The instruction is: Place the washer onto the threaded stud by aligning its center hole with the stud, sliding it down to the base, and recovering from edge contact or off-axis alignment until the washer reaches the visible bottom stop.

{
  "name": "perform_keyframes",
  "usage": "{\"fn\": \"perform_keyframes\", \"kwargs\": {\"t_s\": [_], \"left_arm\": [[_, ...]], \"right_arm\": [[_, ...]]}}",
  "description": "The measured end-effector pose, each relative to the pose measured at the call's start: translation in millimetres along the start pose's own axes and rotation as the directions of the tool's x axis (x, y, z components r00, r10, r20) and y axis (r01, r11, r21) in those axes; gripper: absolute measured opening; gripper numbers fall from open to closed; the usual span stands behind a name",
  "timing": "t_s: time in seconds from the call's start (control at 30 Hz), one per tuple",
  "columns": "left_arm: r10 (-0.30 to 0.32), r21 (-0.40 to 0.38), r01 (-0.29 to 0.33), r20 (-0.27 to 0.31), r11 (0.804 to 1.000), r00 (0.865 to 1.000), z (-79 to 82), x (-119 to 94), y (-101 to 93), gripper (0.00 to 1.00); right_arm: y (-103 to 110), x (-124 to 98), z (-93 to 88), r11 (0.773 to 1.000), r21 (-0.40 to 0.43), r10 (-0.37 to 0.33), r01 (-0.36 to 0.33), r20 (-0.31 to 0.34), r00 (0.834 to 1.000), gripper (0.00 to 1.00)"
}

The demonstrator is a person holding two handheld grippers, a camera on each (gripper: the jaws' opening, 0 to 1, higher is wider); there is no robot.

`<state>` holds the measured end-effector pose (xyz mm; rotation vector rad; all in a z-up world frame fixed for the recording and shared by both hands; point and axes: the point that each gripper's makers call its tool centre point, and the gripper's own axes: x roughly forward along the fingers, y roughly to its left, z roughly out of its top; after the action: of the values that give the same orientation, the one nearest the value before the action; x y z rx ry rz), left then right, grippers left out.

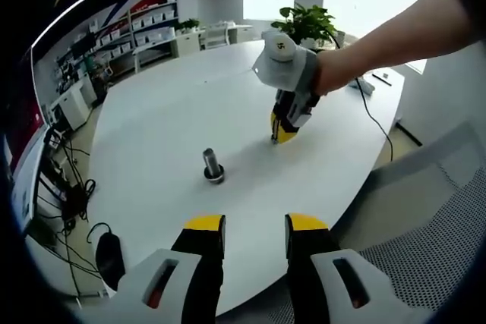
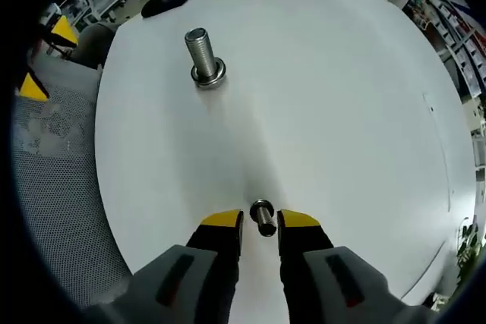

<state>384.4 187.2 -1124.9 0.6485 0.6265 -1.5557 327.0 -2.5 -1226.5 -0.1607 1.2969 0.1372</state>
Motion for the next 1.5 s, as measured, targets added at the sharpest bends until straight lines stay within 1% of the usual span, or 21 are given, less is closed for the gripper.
{"fn": "perform_keyframes", "kwargs": {"t_s": [0.1,0.17,0.2,0.23,0.3,0.37,0.5,0.53,0.57,0.63,0.7,0.8,0.9,0.93,1.0,1.07,1.17,1.27,1.33,1.43,1.5], "left_arm": [[0.001,-0.002,-0.001,-0.002,1.0,1.0,-1.9,2,1.4,0.3],[0.0,-0.008,0.0,-0.001,1.0,1.0,-1.7,1,0.0,0.3],[0.0,-0.006,0.0,-0.003,1.0,1.0,-1.4,-1,-1.0,0.3],[0.002,-0.003,-0.002,-0.007,1.0,1.0,-1.4,-1,-1.4,0.3],[0.003,0.0,-0.003,-0.009,1.0,1.0,-1.7,1,-0.8,0.3],[0.006,-0.008,-0.006,-0.006,1.0,1.0,-3.1,2,2.4,0.3],[0.014,-0.014,-0.014,-0.002,1.0,1.0,-1.9,1,3.9,0.3],[0.016,-0.014,-0.016,-0.001,1.0,1.0,-0.4,0,3.0,0.3],[0.017,-0.016,-0.017,0.0,1.0,1.0,-1.4,1,4.4,0.3],[0.018,-0.019,-0.018,0.002,1.0,1.0,-3.0,2,6.9,0.3],[0.021,-0.018,-0.021,0.007,1.0,1.0,-1.5,1,6.9,0.3],[0.023,-0.024,-0.023,0.014,0.999,1.0,1.4,-1,5.0,0.3],[0.025,-0.029,-0.025,0.021,0.999,0.999,1.0,0,8.1,0.3],[0.027,-0.03,-0.026,0.023,0.999,0.999,2.3,-1,7.2,0.3],[0.029,-0.028,-0.028,0.027,0.999,0.999,3.4,-2,7.7,0.3],[0.029,-0.016,-0.028,0.031,0.999,0.999,6.0,-4,5.6,0.3],[0.032,-0.017,-0.031,0.031,0.999,0.999,4.2,-2,8.4,0.3],[0.035,-0.027,-0.034,0.041,0.999,0.999,8.2,-5,6.8,0.3],[0.035,-0.03,-0.034,0.049,0.999,0.998,10.7,-6,5.2,0.3],[0.034,-0.03,-0.033,0.052,0.999,0.998,10.5,-6,6.0,0.3],[0.033,-0.027,-0.032,0.053,0.999,0.998,11.1,-6,5.7,0.3]], "right_arm": [[6,-11,-3.3,1.0,0.003,-0.004,0.004,0.02,1.0,0.22],[12,-23,-7.3,1.0,0.007,-0.011,0.011,0.032,0.999,0.23],[2,-17,-7.5,1.0,0.015,-0.013,0.012,0.048,0.999,0.23],[-2,-17,-8.1,1.0,0.02,-0.015,0.014,0.056,0.998,0.23],[8,-31,-11.6,0.999,0.032,-0.02,0.018,0.074,0.997,0.24],[7,-34,-13.8,0.998,0.053,-0.024,0.018,0.106,0.994,0.25],[8,-38,-22.0,0.997,0.069,-0.029,0.02,0.137,0.99,0.25],[12,-44,-24.0,0.997,0.071,-0.033,0.023,0.143,0.989,0.25],[16,-52,-25.9,0.997,0.071,-0.04,0.029,0.156,0.987,0.25],[10,-48,-26.4,0.997,0.075,-0.043,0.031,0.173,0.984,0.25],[19,-61,-31.4,0.997,0.073,-0.053,0.039,0.193,0.98,0.25],[20,-69,-37.9,0.995,0.082,-0.071,0.055,0.218,0.973,0.26],[25,-81,-43.5,0.993,0.098,-0.09,0.068,0.245,0.965,0.26],[28,-86,-46.7,0.993,0.089,-0.103,0.083,0.251,0.962,0.26],[28,-87,-51.1,0.992,0.063,-0.12,0.107,0.25,0.961,0.26],[33,-91,-55.9,0.992,0.066,-0.125,0.112,0.253,0.959,0.26],[38,-98,-57.9,0.988,0.114,-0.131,0.102,0.286,0.949,0.26],[40,-102,-58.2,0.983,0.153,-0.144,0.101,0.309,0.94,0.26],[43,-107,-52.8,0.976,0.2,-0.153,0.084,0.357,0.922,0.26],[51,-122,-47.7,0.969,0.229,-0.18,0.093,0.393,0.902,0.26],[52,-124,-47.6,0.962,0.263,-0.184,0.076,0.418,0.89,0.26]]}}
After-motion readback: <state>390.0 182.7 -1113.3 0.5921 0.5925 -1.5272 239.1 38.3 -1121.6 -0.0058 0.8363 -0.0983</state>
